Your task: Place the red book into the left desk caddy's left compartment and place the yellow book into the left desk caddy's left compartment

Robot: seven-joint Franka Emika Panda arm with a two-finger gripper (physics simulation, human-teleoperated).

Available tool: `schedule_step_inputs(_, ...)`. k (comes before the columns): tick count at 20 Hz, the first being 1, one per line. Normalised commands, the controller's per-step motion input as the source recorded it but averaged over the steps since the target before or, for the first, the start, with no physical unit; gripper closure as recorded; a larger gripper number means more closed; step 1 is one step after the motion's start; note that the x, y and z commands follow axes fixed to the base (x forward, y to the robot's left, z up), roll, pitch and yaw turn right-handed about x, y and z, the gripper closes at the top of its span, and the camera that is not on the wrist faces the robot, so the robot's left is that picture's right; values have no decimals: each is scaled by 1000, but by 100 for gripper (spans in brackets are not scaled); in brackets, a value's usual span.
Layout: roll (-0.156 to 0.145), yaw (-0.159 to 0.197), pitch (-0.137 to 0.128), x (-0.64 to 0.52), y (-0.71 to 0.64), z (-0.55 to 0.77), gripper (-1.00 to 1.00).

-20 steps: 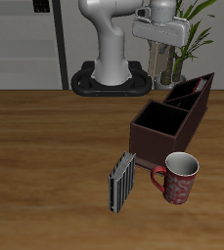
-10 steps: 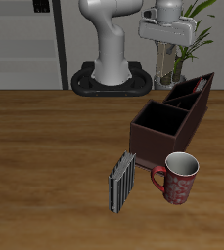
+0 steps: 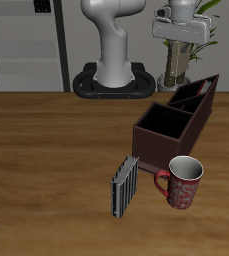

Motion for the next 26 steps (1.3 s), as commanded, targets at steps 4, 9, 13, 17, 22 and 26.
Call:
schedule_step_inputs(4,-21,5,13,190,-13,-14,100)
schedule_step_inputs(9,14,1,-8,81,112,57,100)
schedule_step_inputs(13,24,-6,7,-34,105,4,100)
schedule_step_inputs(17,30,21,1,-26,141,-46,100)
schedule_step_inputs(22,53,29,26,135,141,-37,100)
schedule_step_inputs(26,-16,9,-23,156,-63,77,100)
